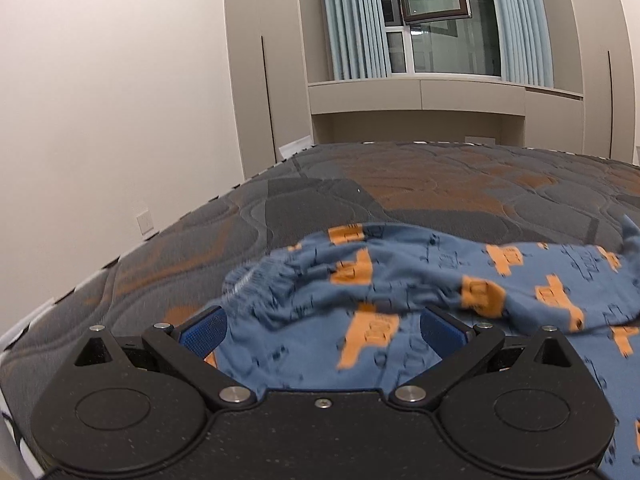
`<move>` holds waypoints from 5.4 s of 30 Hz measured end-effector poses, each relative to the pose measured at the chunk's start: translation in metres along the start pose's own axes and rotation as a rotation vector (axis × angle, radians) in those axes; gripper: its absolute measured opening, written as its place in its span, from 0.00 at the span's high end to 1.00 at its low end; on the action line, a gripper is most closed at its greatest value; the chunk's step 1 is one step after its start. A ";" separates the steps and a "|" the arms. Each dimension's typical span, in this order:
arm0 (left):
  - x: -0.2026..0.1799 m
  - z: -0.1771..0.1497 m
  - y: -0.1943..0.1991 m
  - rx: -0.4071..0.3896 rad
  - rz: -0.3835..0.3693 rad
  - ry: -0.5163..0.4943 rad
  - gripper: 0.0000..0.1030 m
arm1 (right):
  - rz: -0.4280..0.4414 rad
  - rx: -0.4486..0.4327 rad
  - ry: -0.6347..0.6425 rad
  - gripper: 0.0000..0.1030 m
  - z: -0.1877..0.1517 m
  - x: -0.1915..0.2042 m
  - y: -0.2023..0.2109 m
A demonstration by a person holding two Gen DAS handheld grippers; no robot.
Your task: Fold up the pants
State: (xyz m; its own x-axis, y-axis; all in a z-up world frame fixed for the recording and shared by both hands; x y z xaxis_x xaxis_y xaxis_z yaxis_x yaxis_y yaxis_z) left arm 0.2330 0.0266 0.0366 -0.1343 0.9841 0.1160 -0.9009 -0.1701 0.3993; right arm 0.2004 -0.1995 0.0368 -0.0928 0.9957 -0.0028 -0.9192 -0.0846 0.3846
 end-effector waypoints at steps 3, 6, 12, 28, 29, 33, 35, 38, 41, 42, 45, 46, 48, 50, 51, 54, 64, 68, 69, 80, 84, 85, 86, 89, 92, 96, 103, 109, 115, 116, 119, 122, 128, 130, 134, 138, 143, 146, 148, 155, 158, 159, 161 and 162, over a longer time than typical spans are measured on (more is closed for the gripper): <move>0.002 0.005 -0.009 -0.009 0.011 -0.007 0.00 | -0.005 -0.014 0.054 0.00 0.003 0.001 -0.003; 0.005 0.010 -0.020 -0.010 0.032 -0.017 0.00 | 0.000 -0.025 0.114 0.00 0.004 0.001 -0.007; 0.015 0.021 -0.039 -0.031 0.054 -0.051 0.00 | 0.001 -0.034 0.139 0.00 0.008 -0.005 -0.019; 0.065 0.075 -0.121 -0.153 -0.021 -0.293 0.00 | 0.393 -0.004 0.369 0.00 0.078 0.012 -0.096; 0.063 0.078 -0.132 -0.141 -0.082 -0.295 0.00 | 0.403 0.020 0.366 0.00 0.085 0.012 -0.110; 0.052 0.081 -0.174 -0.031 -0.284 -0.318 0.00 | 0.471 0.117 0.320 0.00 0.098 0.005 -0.173; 0.047 0.080 -0.190 0.019 -0.319 -0.342 0.00 | 0.475 0.156 0.351 0.01 0.097 0.002 -0.201; 0.039 0.076 -0.208 0.110 -0.341 -0.379 0.01 | 0.513 0.244 0.367 0.14 0.096 -0.005 -0.233; 0.041 0.074 -0.217 0.140 -0.353 -0.391 0.07 | 0.491 0.306 0.323 0.16 0.095 -0.011 -0.262; 0.042 0.076 -0.219 0.142 -0.354 -0.380 0.10 | 0.486 0.318 0.326 0.17 0.095 -0.013 -0.269; 0.045 0.082 -0.229 0.199 -0.329 -0.331 0.30 | 0.520 0.364 0.261 0.27 0.098 -0.018 -0.288; 0.046 0.082 -0.232 0.228 -0.342 -0.323 0.35 | 0.524 0.369 0.239 0.31 0.100 -0.020 -0.289; 0.045 0.081 -0.237 0.259 -0.381 -0.327 0.53 | 0.537 0.374 0.231 0.44 0.100 -0.022 -0.286; 0.045 0.076 -0.236 0.279 -0.407 -0.345 0.63 | 0.563 0.381 0.238 0.59 0.097 -0.023 -0.279; 0.044 0.074 -0.236 0.291 -0.406 -0.348 0.70 | 0.570 0.381 0.242 0.64 0.095 -0.024 -0.274; 0.043 0.069 -0.239 0.321 -0.370 -0.306 0.86 | 0.549 0.369 0.221 0.75 0.093 -0.021 -0.270; 0.045 0.101 -0.238 0.212 -0.208 -0.230 1.00 | 0.358 0.223 0.344 0.96 0.124 0.004 -0.253; 0.048 0.101 -0.251 0.192 -0.174 -0.206 1.00 | 0.324 0.186 0.317 0.96 0.140 0.006 -0.268; 0.048 0.098 -0.258 0.208 -0.160 -0.213 1.00 | 0.323 0.192 0.310 0.96 0.140 0.007 -0.275; 0.060 0.089 -0.267 0.257 -0.183 -0.277 0.61 | 0.332 0.287 0.299 0.79 0.116 0.016 -0.311; 0.066 0.093 -0.262 0.237 -0.213 -0.294 0.35 | 0.350 0.284 0.243 0.47 0.121 0.008 -0.311; 0.068 0.094 -0.262 0.238 -0.231 -0.292 0.34 | 0.365 0.292 0.222 0.46 0.120 0.006 -0.313; 0.068 0.093 -0.263 0.247 -0.252 -0.290 0.34 | 0.379 0.302 0.207 0.45 0.120 0.005 -0.316; 0.067 0.086 -0.277 0.345 -0.306 -0.280 0.44 | 0.376 0.344 0.148 0.44 0.116 -0.001 -0.329; 0.069 0.090 -0.283 0.374 -0.342 -0.176 0.89 | 0.390 0.355 0.027 0.55 0.114 -0.009 -0.336; 0.057 0.088 -0.277 0.370 -0.324 -0.214 1.00 | 0.401 0.364 0.017 0.96 0.115 -0.007 -0.330; 0.068 0.097 -0.222 0.188 -0.274 -0.144 1.00 | 0.360 0.227 0.033 0.97 0.130 0.001 -0.266; 0.078 0.092 -0.136 -0.050 -0.317 -0.201 1.00 | 0.333 0.061 0.163 0.96 0.135 0.015 -0.165; 0.099 0.066 -0.064 -0.150 -0.376 -0.214 1.00 | 0.326 -0.049 0.283 0.96 0.112 0.038 -0.066; 0.100 0.060 -0.053 -0.156 -0.379 -0.221 1.00 | 0.319 -0.066 0.320 0.96 0.104 0.044 -0.051; 0.102 0.034 -0.026 -0.164 -0.387 -0.253 1.00 | 0.298 -0.068 0.444 0.96 0.075 0.064 -0.014; 0.101 0.005 -0.010 -0.146 -0.416 -0.273 1.00 | 0.247 -0.049 0.562 0.96 0.042 0.083 0.002; 0.097 -0.040 -0.003 -0.106 -0.411 -0.287 1.00 | 0.183 -0.041 0.595 0.96 -0.004 0.109 0.004; 0.099 -0.045 -0.003 -0.098 -0.399 -0.278 1.00 | 0.170 -0.040 0.557 0.96 -0.015 0.112 -0.003; 0.103 -0.041 0.002 -0.109 -0.384 -0.293 1.00 | 0.160 -0.022 0.456 0.97 -0.026 0.111 -0.009; 0.100 -0.032 0.005 -0.120 -0.350 -0.371 1.00 | 0.162 -0.035 0.436 0.97 -0.024 0.109 -0.007; 0.106 -0.025 0.015 -0.162 -0.334 -0.400 1.00 | 0.183 -0.055 0.474 0.97 -0.029 0.101 0.023; 0.109 -0.035 0.013 -0.122 -0.325 -0.423 1.00 | 0.204 -0.047 0.509 0.97 -0.032 0.106 0.036; 0.110 -0.042 0.009 -0.080 -0.325 -0.422 1.00 | 0.215 -0.038 0.543 0.97 -0.036 0.112 0.039; 0.105 -0.050 0.003 -0.019 -0.306 -0.414 1.00 | 0.221 0.008 0.576 0.97 -0.050 0.117 0.033; 0.107 -0.050 0.003 -0.009 -0.297 -0.367 0.99 | 0.219 0.017 0.568 0.97 -0.057 0.116 0.030; 0.107 -0.050 0.004 -0.006 -0.295 -0.342 0.98 | 0.219 0.015 0.564 0.97 -0.057 0.116 0.030; 0.110 -0.052 0.005 -0.003 -0.289 -0.300 0.97 | 0.219 0.011 0.553 0.97 -0.058 0.114 0.031; 0.111 -0.053 0.006 -0.001 -0.283 -0.286 0.97 | 0.220 0.009 0.547 0.97 -0.060 0.115 0.035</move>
State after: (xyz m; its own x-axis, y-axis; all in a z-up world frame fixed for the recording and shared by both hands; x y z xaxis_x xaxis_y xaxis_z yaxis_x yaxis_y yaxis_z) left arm 0.1910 0.1372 0.0036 0.2393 0.9383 0.2498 -0.8861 0.1058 0.4513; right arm 0.1344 -0.0902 -0.0048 -0.4671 0.7899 -0.3973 -0.8530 -0.2842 0.4378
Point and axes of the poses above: each gripper's, at about its wrist camera, not at the fingertips, and y roughly against the way its jaws point, x to its left, z to its top, the point moved 3 cm from there along -y, roughly the way its jaws point, and after that the axes turned 1 degree about -x, right-handed, at the moved point
